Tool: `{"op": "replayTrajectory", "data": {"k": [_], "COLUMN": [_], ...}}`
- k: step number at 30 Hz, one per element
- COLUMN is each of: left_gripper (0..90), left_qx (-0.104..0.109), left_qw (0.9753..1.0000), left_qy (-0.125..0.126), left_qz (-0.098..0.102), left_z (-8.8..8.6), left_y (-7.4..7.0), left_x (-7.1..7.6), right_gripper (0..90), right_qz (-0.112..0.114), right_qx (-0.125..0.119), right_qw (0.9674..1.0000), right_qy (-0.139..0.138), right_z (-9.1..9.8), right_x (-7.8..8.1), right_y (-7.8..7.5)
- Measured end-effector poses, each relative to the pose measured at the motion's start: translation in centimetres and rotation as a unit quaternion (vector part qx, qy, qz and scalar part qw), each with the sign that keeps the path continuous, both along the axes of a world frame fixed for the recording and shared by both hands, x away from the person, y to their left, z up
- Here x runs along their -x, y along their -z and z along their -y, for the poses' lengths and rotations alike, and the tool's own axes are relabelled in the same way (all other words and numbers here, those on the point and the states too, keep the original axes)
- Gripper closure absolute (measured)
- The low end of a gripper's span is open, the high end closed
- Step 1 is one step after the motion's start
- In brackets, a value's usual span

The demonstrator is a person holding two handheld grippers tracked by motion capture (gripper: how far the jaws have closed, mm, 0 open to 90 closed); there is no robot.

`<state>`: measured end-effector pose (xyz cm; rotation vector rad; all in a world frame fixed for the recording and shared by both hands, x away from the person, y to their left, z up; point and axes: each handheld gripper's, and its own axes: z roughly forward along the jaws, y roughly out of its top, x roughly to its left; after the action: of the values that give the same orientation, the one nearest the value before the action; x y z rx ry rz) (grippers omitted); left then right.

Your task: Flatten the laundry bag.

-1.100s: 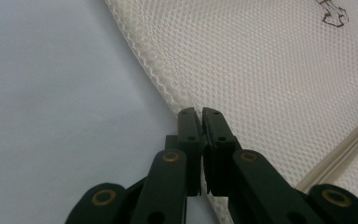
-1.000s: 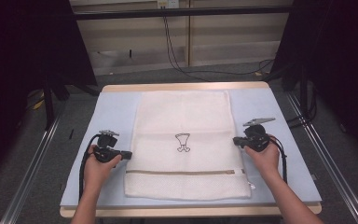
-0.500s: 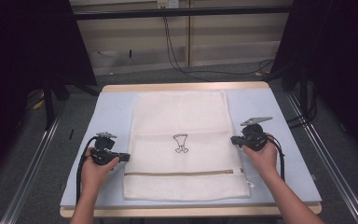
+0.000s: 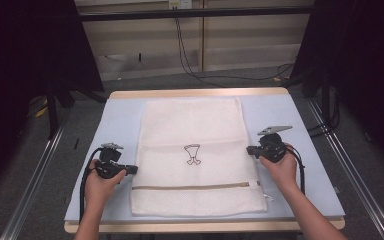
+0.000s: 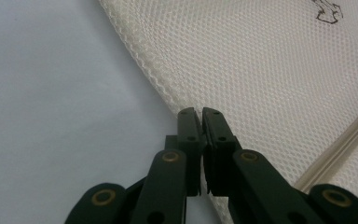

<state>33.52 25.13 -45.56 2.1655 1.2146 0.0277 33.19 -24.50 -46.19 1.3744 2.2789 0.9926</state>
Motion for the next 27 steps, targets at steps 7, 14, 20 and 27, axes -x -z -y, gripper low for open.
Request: {"op": "replayTrajectory", "data": {"k": [7, 14, 20, 27], "left_gripper": [86.9, 79.8, 59.0, 51.6], "left_qx": [-0.001, -0.005, 0.004, 0.004], "left_qw": [1.0, 0.9996, 0.9987, 0.999], "left_qy": [-0.004, -0.021, -0.033, -0.008], "left_qz": [0.0, 0.018, 0.04, 0.044], "left_z": [0.0, -0.3, -0.3, 1.9], "left_y": [0.0, -0.1, -1.4, -1.9], "left_x": [0.1, 0.1, 0.1, -0.1], "right_gripper": [86.8, 79.1, 63.4, 59.6], "right_qz": [-0.002, 0.01, 0.035, 0.037], "right_qx": [0.001, -0.001, -0.018, -0.018], "right_qw": [1.0, 0.9999, 0.9992, 0.9987], "right_qy": [-0.003, -0.005, -0.007, -0.031], "right_z": [-0.1, -0.1, 0.7, 2.0], "right_x": [0.1, 0.7, 2.1, 4.3], "right_y": [-0.1, -0.2, -0.9, -0.8]}}
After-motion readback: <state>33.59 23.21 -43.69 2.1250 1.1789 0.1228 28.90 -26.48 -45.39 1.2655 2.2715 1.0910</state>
